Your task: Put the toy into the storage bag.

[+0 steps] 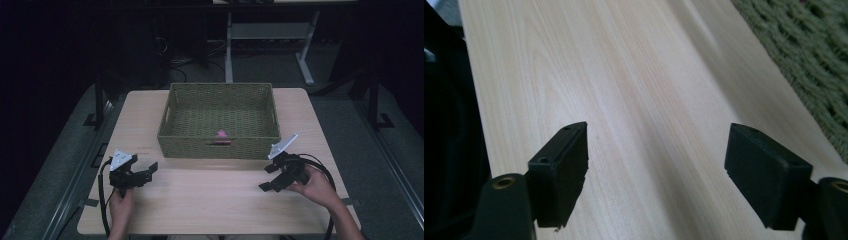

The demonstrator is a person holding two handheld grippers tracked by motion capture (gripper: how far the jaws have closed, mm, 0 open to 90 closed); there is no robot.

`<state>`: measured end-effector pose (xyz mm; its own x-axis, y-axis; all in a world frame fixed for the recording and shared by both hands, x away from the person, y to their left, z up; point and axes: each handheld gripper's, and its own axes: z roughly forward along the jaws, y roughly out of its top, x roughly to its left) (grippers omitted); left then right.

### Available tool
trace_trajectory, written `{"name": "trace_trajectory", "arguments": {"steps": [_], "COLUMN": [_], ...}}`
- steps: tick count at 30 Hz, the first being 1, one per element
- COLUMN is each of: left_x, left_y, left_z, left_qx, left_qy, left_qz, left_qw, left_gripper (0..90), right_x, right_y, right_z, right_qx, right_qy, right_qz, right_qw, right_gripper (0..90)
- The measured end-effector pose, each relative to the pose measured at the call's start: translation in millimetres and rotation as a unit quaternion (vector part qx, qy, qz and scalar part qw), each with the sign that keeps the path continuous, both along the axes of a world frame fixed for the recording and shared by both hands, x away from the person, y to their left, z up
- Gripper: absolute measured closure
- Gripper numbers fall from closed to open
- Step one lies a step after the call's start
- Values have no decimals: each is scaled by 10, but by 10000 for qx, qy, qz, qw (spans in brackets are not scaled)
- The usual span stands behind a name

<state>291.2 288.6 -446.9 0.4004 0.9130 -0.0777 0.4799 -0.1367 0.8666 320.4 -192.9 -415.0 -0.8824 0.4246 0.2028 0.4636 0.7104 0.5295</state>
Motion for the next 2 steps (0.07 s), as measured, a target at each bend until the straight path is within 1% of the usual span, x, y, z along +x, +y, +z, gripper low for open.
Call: {"name": "trace_trajectory", "arguments": {"steps": [1,2], "left_x": [1,1], "left_y": [-1,-4], "left_z": [2,2], "left_qx": [-1,-7], "left_qy": [-6,-10], "left_qz": [-2,3], "left_qw": [10000,10000], "left_gripper": [137,137], "right_x": [-30,-79], "right_y": [8,12], "right_z": [-3,-7], "right_qx": [-13,29], "right_qy": [-62,-130], "right_qz": [6,5], "right_qw": [10000,9999], "right_gripper": [244,244]}}
